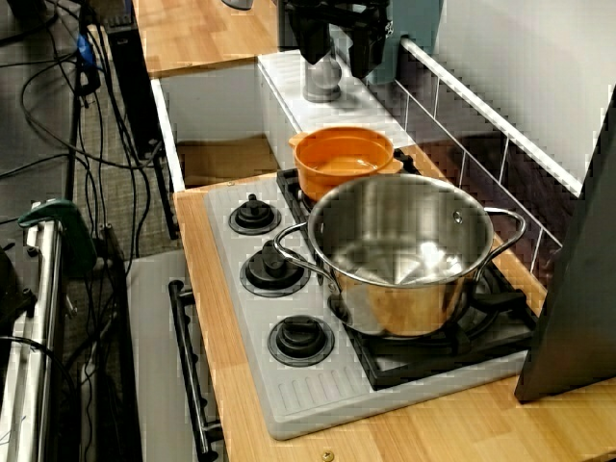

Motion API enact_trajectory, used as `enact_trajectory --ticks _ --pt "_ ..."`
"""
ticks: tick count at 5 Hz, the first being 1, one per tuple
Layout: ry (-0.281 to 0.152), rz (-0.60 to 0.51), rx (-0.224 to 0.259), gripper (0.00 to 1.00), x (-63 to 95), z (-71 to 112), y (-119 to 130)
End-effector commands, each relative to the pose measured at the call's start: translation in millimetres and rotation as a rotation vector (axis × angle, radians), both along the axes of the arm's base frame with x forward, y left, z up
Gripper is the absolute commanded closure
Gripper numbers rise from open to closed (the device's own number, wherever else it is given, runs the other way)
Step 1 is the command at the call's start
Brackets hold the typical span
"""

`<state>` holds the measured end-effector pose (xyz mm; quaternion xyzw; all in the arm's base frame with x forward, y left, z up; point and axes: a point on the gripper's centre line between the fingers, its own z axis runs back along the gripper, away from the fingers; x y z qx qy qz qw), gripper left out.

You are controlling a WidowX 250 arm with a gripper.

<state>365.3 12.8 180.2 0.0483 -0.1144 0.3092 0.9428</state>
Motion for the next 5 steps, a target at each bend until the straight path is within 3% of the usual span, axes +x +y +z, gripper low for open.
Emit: enact_trajectory --ticks 1,2,3,5 --pt "-0.204 -0.092 0.158 0.00 -7.5 36.1 -12.9" --pt "-0.229 -0.098 0.186 0.00 -6.8 36.4 -12.9" --pt "-0.324 -0.109 0.220 0.00 -7.0 37.5 -12.4" --pt "-0.409 -0.115 0.260 0.00 -9.1 38.2 -13.4"
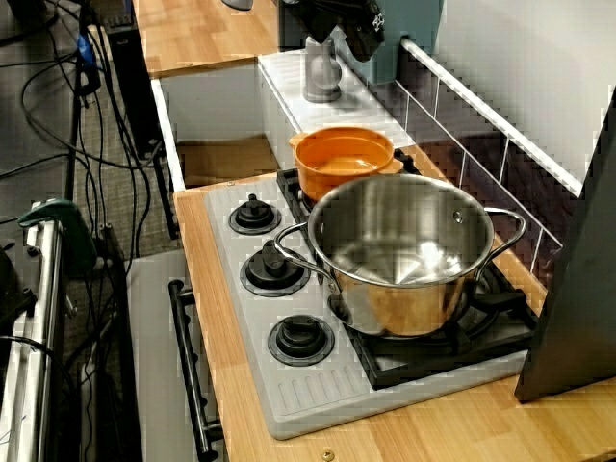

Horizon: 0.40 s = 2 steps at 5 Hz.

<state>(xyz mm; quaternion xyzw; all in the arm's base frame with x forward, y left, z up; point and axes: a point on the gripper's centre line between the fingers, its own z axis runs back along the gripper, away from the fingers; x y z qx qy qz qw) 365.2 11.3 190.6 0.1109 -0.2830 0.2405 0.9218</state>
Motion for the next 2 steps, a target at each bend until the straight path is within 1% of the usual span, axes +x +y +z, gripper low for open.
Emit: enact_trajectory --ticks 1,2 --pt "-0.153 0.006 0.031 0.00 -9.6 33.1 -6" --pt "-0.228 -0.012 0.009 0.00 -19.4 48.7 7"
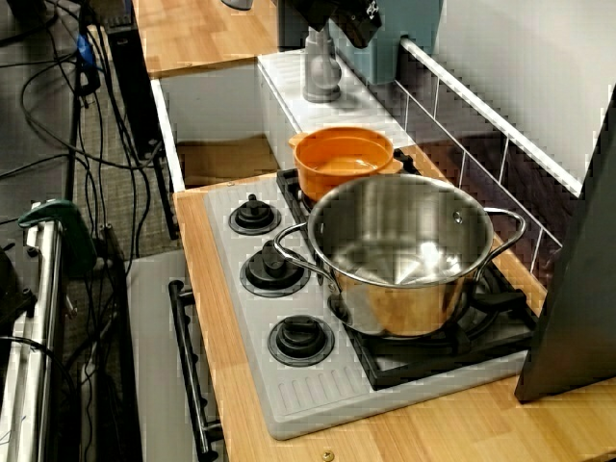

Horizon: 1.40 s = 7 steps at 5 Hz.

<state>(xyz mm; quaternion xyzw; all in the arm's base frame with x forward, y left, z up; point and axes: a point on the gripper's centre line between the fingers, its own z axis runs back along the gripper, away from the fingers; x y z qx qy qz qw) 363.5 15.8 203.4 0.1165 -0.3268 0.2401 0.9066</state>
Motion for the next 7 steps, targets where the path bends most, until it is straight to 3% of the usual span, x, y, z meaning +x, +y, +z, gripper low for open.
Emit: enact_trajectory --ticks 1,2,3,4,5,6,7 --pt "-0.186 -0.016 -0.020 0.00 -18.7 39.5 11" --pt "-0.220 0.021 -0.010 0.00 -13.2 38.8 17" --pt "-0.249 0.143 0.084 0.00 -6.7 35.3 19" --pt "-0.250 0.230 0.202 0.00 1.2 26.0 12" --pt "-0.227 0.270 0.247 0.00 7.4 20.3 10" --pt "-0.141 0.247 0.207 0.00 9.5 20.3 12" --pt "-0.015 0.116 0.100 0.00 5.4 24.9 13"
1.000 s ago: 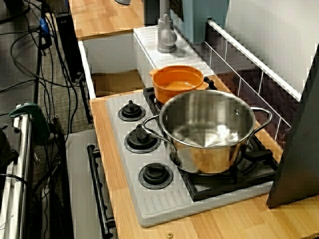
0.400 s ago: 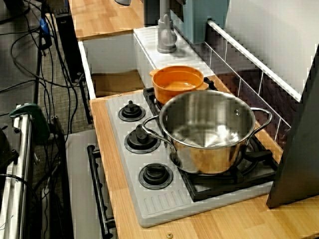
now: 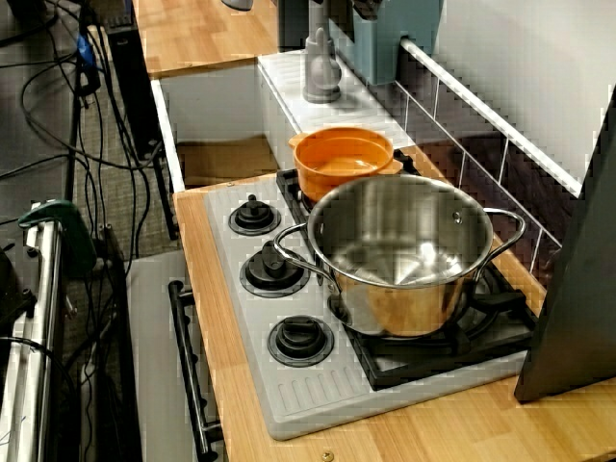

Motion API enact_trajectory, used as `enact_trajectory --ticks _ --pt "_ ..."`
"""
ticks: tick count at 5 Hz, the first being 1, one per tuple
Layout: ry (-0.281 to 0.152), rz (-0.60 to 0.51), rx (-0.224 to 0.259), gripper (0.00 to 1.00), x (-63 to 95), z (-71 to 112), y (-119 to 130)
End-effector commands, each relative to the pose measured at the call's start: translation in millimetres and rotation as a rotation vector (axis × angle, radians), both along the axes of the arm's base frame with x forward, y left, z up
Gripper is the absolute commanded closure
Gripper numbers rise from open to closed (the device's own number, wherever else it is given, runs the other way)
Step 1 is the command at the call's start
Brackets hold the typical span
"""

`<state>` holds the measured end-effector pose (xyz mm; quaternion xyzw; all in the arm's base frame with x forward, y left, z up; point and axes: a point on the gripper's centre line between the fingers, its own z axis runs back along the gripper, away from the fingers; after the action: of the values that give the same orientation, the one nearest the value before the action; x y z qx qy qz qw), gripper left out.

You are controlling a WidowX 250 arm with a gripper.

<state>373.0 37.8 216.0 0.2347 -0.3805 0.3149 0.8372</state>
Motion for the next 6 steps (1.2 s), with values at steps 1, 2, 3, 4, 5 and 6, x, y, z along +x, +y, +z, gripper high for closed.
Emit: enact_trajectory --ticks 1,2,3,4,5,6 --pt "0.296 -0.333 -0.243 0.00 -5.2 15.2 -5" --pt "0.383 -0.418 -0.306 0.00 -1.5 16.8 3" --pt "0.426 -0.469 -0.335 0.00 1.8 16.6 8" --pt "0.451 -0.536 -0.329 0.00 0.0 15.8 6" --pt "0.459 -0.590 -0.328 0.00 -5.6 14.1 4" --pt "0.455 -0.634 -0.328 0.00 -18.8 12.4 2"
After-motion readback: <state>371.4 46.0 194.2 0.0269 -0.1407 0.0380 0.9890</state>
